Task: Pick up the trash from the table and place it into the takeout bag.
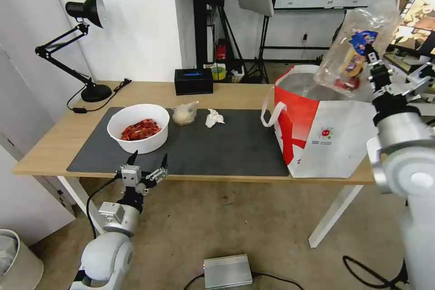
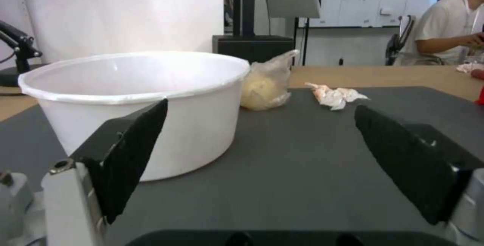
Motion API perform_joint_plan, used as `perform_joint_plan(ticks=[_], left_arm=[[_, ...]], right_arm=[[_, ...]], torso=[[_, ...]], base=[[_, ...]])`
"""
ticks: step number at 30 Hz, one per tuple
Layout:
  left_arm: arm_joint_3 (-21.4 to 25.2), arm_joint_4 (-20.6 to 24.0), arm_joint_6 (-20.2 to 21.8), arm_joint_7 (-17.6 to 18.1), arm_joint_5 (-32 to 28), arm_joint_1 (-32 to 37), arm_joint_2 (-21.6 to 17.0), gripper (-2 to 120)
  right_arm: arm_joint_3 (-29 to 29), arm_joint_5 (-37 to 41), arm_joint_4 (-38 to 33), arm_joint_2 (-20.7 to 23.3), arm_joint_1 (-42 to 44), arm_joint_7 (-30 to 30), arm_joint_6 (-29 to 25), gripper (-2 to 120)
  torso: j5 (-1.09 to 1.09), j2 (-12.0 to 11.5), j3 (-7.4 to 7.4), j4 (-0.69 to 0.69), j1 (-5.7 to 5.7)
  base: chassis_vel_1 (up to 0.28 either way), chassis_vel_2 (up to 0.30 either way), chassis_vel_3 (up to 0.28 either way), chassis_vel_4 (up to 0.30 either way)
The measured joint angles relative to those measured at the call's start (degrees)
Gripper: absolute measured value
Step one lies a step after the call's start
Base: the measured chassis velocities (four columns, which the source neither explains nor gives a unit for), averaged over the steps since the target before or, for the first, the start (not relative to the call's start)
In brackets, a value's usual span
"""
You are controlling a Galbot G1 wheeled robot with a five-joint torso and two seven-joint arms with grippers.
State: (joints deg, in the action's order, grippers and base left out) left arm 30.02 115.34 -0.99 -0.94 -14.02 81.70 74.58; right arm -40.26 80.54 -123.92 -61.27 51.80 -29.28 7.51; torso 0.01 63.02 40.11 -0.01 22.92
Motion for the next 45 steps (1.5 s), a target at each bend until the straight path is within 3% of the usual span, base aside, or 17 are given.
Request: perform_joint_plan(ticks=[9,20,21,25,27,36,39,41,45], left_arm=[[-0.51,-0.36,0.18,-0.94,0.76,-0.62,0.53,100],[-0.10,-0.33,0.23,-0.97,0.56,-0.92,0.38,100],[-0.08,-0.39,0.23,-0.97,0.54,-1.01,0.45,100],[-0.02,-0.45,0.24,-0.97,0.50,-1.11,0.50,100],[0.11,-0.51,0.25,-0.97,0.47,-1.14,0.51,100],[0.31,-0.58,0.25,-0.97,0.41,-1.16,0.51,100],[0.46,-0.58,0.25,-0.97,0.39,-1.16,0.59,100],[0.52,-0.58,0.24,-0.97,0.38,-1.15,0.66,100],[0.53,-0.77,0.20,-0.90,0.37,-1.15,0.95,100]], right_arm=[[3.14,7.04,7.33,2.20,-9.79,-17.82,1.63,0],[3.99,10.13,9.61,0.22,-12.49,-23.47,2.48,0],[4.14,10.09,9.60,-0.23,-12.28,-23.45,2.88,7],[4.20,9.94,9.53,-0.56,-12.12,-23.41,3.06,17],[4.21,9.82,9.29,-0.65,-11.85,-23.36,3.22,28],[4.00,9.55,8.42,-0.66,-10.41,-22.73,3.35,57],[3.89,6.62,6.96,-0.67,-8.92,-17.41,2.90,72],[3.88,5.15,6.14,-0.67,-8.25,-14.18,2.14,74],[3.92,2.30,3.10,-0.60,-6.13,-4.08,-0.55,68]], torso=[[0.00,0.00,0.00,0.01,0.00],[-0.01,0.00,0.00,0.01,0.01],[-0.01,0.00,0.00,0.01,0.00],[-0.01,0.00,0.00,0.01,0.00],[-0.01,0.00,0.00,0.01,0.00],[-0.01,0.01,0.00,0.00,0.00],[-0.01,0.00,0.00,0.01,0.00],[0.00,0.01,0.00,0.01,0.00],[-0.02,0.01,0.00,0.01,0.00]], base=[[0.000,0.000,0.000,0.000],[0.000,0.000,0.000,0.000],[0.000,0.000,0.000,0.000],[0.000,0.000,0.000,0.000],[0.000,0.000,0.000,0.000],[0.000,0.000,0.000,0.000],[0.000,0.000,0.000,0.000],[0.000,0.000,0.000,0.000],[0.000,0.000,0.000,0.000]])
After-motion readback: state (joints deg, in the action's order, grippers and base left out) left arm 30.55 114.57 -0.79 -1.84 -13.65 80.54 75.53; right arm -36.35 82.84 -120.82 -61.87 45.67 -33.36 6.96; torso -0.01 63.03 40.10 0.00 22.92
